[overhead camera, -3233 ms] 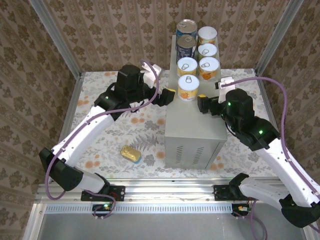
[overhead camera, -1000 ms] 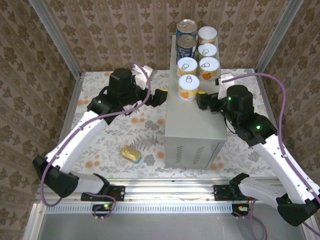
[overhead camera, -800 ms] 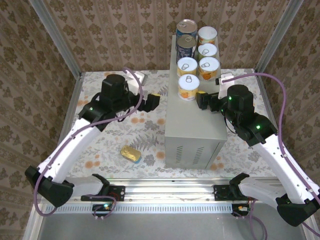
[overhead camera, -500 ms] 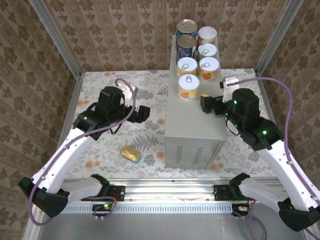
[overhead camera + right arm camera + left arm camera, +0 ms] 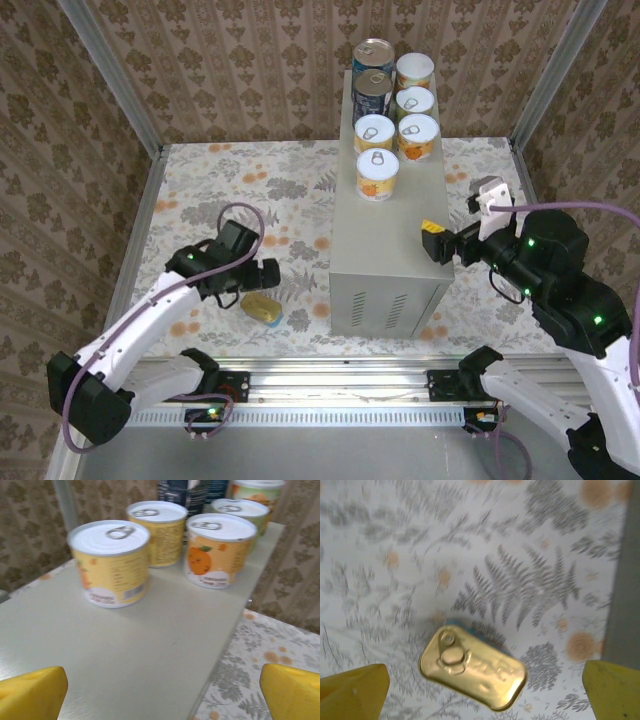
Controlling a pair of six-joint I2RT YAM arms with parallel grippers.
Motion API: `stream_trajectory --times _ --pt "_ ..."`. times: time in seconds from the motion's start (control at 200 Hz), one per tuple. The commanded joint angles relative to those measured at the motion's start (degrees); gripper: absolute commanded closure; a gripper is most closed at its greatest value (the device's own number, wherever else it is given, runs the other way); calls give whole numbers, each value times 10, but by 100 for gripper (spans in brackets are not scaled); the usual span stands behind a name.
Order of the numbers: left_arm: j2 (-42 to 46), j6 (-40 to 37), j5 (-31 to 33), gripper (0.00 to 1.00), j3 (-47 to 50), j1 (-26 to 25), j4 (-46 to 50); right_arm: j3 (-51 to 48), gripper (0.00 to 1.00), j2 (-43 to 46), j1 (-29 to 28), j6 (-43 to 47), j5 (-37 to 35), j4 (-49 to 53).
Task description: Place and organize the canned foods onto the counter
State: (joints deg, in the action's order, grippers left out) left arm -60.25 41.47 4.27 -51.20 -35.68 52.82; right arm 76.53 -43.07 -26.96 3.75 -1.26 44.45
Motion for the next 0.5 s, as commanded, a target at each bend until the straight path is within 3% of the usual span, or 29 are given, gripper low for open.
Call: stream_trajectory --times 0.0,0.27,0.495 --pt "14 121 -16 0 36 -7 18 8 0 0 -9 26 86 35" --pt "25 260 -5 0 80 -24 3 -20 0 13 -38 20 110 15" --pt "-20 313 -20 0 102 -21 -46 -46 0 36 -49 14 129 12"
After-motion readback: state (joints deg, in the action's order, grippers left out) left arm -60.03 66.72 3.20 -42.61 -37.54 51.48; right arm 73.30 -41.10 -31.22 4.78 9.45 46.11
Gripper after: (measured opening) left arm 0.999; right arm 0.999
